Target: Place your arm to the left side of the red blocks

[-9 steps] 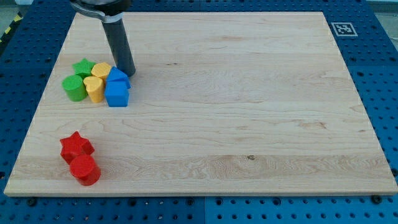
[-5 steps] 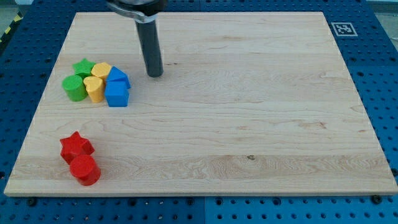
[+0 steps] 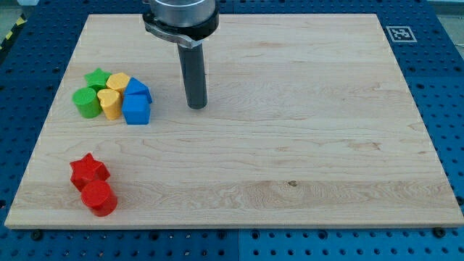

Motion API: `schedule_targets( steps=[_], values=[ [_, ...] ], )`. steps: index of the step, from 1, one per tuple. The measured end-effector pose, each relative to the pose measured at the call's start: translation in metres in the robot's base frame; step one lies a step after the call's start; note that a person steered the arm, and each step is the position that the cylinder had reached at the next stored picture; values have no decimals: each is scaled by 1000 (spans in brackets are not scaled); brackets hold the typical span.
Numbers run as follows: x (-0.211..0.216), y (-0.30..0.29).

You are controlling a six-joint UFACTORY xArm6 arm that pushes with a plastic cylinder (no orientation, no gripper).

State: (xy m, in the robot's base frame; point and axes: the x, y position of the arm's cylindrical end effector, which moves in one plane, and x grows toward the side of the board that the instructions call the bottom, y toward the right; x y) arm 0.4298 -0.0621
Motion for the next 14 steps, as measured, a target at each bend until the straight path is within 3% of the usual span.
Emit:
schedule_targets(
  steps=[4, 6, 10, 14],
  values=[
    [6, 0],
    [60, 16],
    [127, 23],
    [98, -61]
  ],
)
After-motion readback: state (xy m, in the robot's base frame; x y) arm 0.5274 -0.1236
